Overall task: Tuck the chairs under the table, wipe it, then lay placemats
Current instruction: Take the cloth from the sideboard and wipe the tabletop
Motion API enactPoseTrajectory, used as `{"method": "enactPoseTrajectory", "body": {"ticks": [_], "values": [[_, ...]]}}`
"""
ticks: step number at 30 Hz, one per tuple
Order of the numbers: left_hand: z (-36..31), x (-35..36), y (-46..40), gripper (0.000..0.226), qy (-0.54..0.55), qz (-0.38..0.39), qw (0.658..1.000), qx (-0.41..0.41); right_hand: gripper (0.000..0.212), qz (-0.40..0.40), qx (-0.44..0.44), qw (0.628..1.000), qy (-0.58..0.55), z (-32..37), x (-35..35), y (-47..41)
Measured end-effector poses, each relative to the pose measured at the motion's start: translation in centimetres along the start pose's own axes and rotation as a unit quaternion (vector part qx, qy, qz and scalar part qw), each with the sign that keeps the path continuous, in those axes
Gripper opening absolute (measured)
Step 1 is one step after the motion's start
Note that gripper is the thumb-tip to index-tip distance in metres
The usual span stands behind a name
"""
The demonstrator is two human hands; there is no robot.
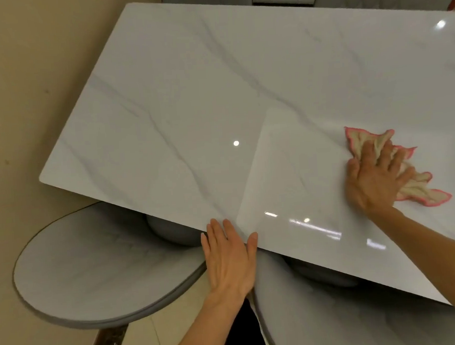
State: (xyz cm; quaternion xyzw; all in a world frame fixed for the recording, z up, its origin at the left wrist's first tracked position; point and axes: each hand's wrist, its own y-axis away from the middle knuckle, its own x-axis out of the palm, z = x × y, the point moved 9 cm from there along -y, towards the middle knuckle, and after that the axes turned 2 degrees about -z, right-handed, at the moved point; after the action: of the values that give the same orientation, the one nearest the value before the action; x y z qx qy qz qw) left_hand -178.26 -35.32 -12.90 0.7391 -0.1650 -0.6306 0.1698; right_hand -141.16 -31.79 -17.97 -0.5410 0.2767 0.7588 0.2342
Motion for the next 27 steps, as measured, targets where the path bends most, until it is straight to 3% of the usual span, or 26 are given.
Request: {"method": "enactPoseTrajectory", "body": {"ticks": [6, 14, 18, 24, 27], "values": [[6.8, -5.2, -5.4, 0.077, -0.057, 0.004, 0.998, -0.018, 0.065, 0.018, -0.043, 0.999, 0.005, 11.4, 3.5, 5.0], [21.7, -10.5, -12.1, 0.07, -0.067, -0.001, 0.994, -0.089, 0.06, 0.116, -0.239, 0.964, -0.005, 41.7, 13.0, 13.7], [25.8, -10.9, -13.0, 0.074, -0.047, 0.008, 0.992, -0.115, 0.06, 0.174, -0.39, 0.904, 0.029, 52.7, 17.2, 20.0], [26.9, -11.8, -14.8, 0.074, -0.024, -0.007, 0.994, -0.107, 0.056, 0.128, -0.509, 0.849, 0.061, 52.9, 17.4, 19.0], [27.2, -12.4, -16.5, 0.078, -0.025, -0.027, 0.994, -0.106, 0.059, 0.094, -0.42, 0.901, 0.052, 49.0, 15.5, 13.0]]}}
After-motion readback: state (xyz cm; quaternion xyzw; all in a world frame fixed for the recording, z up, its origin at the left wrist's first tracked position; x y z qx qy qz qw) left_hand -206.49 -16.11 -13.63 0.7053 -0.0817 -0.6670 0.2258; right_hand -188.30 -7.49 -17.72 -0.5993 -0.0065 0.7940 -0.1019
